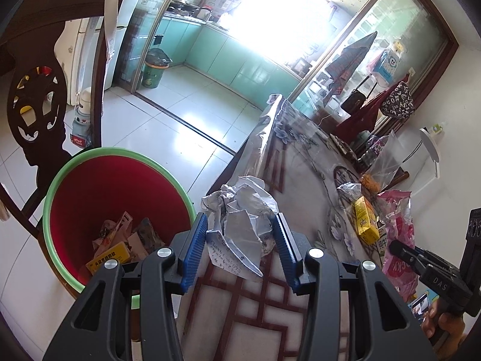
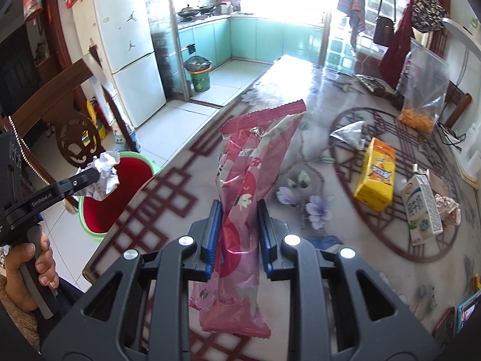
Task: Collect trash
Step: 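Carry the white paper and pink snack bag over the red bucket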
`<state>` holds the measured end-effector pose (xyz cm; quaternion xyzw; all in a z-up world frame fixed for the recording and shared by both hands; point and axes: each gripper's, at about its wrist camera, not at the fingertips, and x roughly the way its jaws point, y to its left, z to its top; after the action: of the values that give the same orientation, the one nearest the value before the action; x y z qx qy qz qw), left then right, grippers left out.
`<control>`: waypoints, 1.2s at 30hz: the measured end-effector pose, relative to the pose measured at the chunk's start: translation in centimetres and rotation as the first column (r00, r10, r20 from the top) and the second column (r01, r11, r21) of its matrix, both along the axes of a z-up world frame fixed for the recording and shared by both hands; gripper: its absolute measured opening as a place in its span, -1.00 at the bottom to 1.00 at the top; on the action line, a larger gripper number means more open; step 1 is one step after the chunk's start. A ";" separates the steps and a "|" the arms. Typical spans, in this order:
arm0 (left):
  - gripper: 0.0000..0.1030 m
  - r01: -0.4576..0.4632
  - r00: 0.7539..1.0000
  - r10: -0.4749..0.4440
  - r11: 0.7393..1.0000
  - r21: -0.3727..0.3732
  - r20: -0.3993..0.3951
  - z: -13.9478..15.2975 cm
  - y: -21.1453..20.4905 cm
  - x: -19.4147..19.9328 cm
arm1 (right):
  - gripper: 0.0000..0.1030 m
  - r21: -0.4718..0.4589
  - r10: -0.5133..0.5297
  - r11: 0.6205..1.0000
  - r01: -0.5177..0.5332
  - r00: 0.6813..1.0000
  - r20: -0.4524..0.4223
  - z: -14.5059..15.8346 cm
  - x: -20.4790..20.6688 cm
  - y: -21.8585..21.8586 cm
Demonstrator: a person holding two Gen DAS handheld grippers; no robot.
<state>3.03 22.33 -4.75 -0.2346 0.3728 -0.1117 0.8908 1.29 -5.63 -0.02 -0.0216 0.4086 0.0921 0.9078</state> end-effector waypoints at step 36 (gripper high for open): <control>-0.05 -0.285 0.956 0.284 0.959 -0.002 -0.077 -2.2 5.7 0.7 | -0.54 0.106 0.227 0.970 -0.219 0.972 -0.067 -1.9 4.7 10.0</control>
<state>3.77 27.99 -6.90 -0.2958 0.3681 0.0240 0.8812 6.00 4.40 -1.92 -0.0194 0.4341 0.2144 0.8748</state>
